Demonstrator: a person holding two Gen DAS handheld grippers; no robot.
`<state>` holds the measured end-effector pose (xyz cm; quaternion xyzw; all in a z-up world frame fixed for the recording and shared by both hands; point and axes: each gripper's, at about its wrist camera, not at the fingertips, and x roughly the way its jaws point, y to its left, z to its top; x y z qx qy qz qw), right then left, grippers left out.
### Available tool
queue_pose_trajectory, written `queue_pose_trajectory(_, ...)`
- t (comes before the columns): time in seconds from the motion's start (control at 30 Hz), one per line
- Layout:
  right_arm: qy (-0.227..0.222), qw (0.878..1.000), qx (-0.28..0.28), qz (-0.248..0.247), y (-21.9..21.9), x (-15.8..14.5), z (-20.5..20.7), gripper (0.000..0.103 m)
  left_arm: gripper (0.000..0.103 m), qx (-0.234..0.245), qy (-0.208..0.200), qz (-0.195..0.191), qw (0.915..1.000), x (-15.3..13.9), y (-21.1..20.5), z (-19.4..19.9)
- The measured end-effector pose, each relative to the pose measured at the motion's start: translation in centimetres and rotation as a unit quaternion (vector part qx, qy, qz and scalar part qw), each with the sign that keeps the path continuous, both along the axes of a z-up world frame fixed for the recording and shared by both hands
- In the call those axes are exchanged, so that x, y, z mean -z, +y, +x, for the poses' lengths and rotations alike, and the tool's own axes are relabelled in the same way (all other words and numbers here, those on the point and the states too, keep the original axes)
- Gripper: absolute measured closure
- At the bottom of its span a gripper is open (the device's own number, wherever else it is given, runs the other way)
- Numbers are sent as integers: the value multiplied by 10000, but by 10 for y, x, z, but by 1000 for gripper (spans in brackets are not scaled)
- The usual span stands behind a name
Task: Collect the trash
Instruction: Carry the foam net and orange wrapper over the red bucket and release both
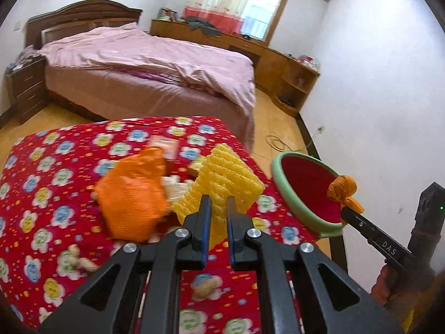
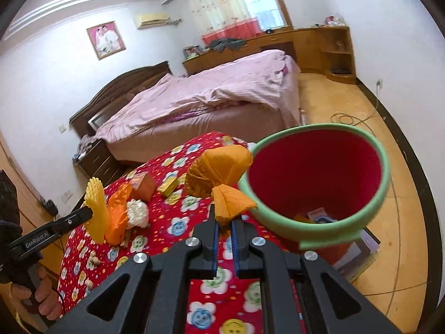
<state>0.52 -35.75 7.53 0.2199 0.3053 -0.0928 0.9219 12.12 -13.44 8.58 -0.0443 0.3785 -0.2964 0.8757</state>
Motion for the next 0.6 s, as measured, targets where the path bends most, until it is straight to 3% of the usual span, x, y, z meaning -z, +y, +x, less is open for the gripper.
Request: queue_pose_trajectory(0.6, 68, 9956, 896, 255, -105, 29, -27, 94, 94, 1111, 122, 161, 9936, 16, -152, 3)
